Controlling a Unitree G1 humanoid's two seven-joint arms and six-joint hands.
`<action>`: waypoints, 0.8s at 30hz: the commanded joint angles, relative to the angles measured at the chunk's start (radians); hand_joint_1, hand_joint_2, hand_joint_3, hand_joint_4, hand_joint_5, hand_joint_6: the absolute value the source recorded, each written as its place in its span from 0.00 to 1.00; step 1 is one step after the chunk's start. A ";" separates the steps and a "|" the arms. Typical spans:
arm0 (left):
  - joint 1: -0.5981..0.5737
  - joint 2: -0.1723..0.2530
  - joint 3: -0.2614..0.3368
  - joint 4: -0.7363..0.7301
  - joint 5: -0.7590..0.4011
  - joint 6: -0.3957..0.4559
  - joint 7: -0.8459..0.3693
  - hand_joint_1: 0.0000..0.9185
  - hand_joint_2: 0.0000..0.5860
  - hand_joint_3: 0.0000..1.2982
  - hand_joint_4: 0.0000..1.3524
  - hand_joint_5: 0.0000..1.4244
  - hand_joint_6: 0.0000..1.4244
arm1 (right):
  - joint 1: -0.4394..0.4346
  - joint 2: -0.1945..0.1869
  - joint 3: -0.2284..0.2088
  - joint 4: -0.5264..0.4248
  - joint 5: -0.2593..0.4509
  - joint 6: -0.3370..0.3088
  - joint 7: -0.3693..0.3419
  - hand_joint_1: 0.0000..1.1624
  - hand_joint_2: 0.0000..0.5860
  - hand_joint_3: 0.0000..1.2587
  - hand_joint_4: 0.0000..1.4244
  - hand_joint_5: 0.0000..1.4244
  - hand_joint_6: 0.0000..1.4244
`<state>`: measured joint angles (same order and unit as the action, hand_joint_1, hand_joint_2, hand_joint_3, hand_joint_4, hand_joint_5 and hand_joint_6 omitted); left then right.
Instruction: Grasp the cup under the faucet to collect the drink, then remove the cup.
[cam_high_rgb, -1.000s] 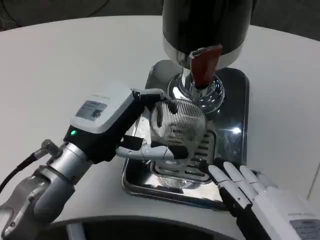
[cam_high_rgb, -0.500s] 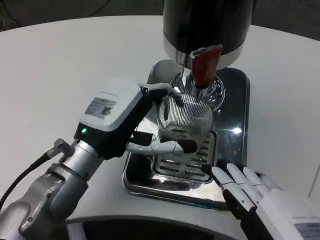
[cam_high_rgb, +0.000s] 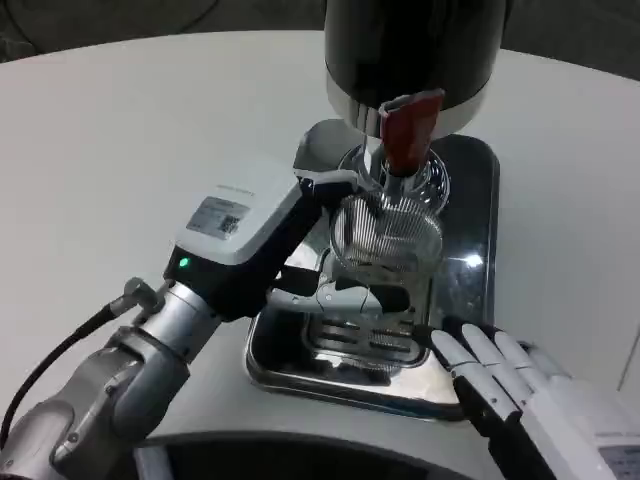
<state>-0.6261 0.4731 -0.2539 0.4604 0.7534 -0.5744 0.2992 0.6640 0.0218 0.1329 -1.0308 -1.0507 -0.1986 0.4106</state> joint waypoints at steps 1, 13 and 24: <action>0.006 0.010 0.000 -0.005 -0.018 -0.015 0.003 0.49 0.32 0.79 0.86 0.98 1.00 | 0.008 0.005 -0.001 -0.016 0.010 -0.013 0.014 0.30 0.68 0.06 0.00 0.00 0.00; 0.019 0.042 -0.003 -0.011 -0.011 0.012 -0.023 0.21 0.14 0.33 0.43 0.71 0.96 | 0.003 0.004 0.002 -0.016 0.022 -0.006 0.025 0.30 0.68 0.07 0.00 0.00 0.00; 0.009 0.047 -0.013 -0.025 -0.021 0.012 -0.077 0.17 0.14 0.20 0.30 0.52 0.84 | -0.005 0.002 -0.006 -0.016 0.036 0.000 0.029 0.30 0.68 0.07 0.00 0.00 0.00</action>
<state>-0.6258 0.5087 -0.2551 0.4509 0.7479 -0.5533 0.2513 0.6530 0.0272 0.1303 -1.0308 -1.0281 -0.1986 0.4303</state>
